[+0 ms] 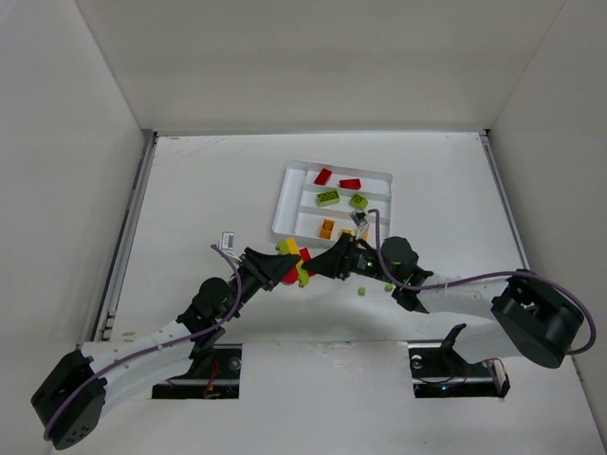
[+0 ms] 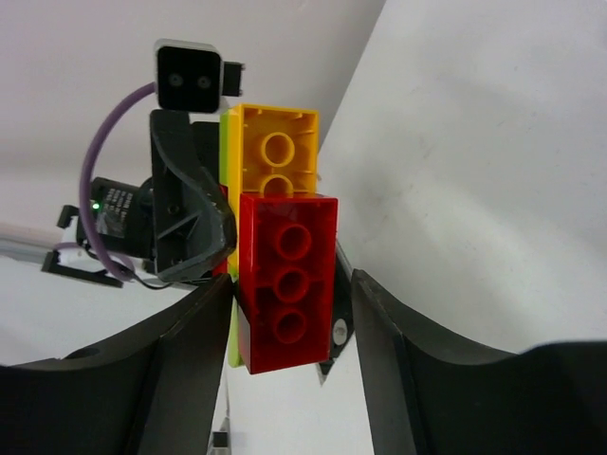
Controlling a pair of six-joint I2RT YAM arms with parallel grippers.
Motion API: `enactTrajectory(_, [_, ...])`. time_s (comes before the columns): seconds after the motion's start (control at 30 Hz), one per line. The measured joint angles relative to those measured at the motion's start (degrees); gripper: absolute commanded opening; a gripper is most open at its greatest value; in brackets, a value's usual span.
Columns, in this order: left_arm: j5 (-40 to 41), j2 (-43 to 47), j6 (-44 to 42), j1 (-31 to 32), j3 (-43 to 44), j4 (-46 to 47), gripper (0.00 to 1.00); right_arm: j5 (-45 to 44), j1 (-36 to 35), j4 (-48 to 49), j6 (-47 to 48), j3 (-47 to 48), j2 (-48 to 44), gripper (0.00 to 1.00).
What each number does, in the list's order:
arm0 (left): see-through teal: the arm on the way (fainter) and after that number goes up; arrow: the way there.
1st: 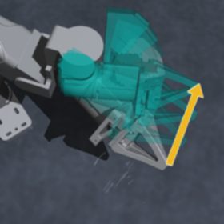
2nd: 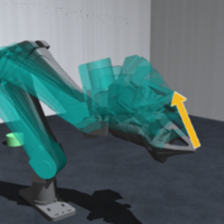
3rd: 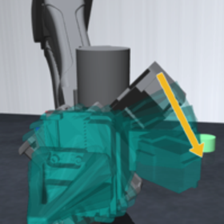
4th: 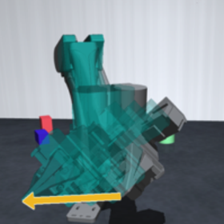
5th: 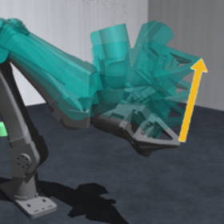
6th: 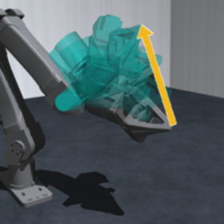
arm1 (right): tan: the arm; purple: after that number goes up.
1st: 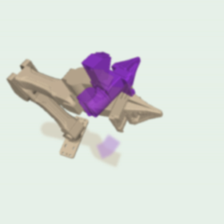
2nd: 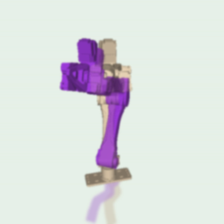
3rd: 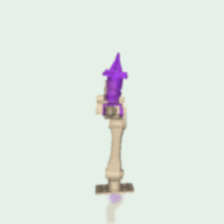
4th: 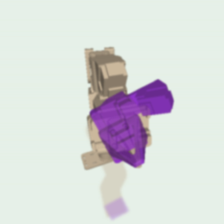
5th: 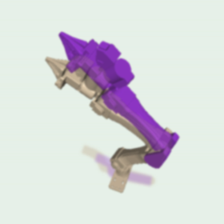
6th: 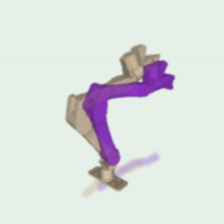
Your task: Sort the legos into containers by color
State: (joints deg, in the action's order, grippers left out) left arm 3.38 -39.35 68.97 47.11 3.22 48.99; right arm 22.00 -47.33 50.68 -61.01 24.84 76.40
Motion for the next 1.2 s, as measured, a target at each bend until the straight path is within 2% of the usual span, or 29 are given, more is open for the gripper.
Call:
enactTrajectory(0.13, [-0.3,-0.5,0.8,0.0,-0.2,1.2,0.15,0.6,0.0,4.1,-2.0,-0.9,0.9,0.57])
enactTrajectory(0.27, [-0.4,-0.7,1.2,0.0,-0.2,2.1,0.15,0.9,0.2,6.3,-3.2,-2.3,1.2,0.68])
enactTrajectory(0.57, [-0.5,-1.0,1.5,0.0,-0.3,2.7,0.15,1.2,1.2,8.2,-3.8,-3.6,1.4,0.70])
enactTrajectory(0.7, [-0.6,-1.5,1.6,0.0,-0.3,2.6,0.15,1.4,1.9,8.5,-4.0,-4.0,1.3,0.65])
enactTrajectory(0.97, [-0.6,-1.5,1.6,0.0,-0.3,2.6,0.15,2.3,1.9,10.7,-4.9,-4.0,1.3,0.45])
enactTrajectory(1.2, [-0.6,-1.6,1.7,0.0,-0.3,3.3,0.15,3.0,2.8,13.2,-6.7,-4.3,2.2,0.37])
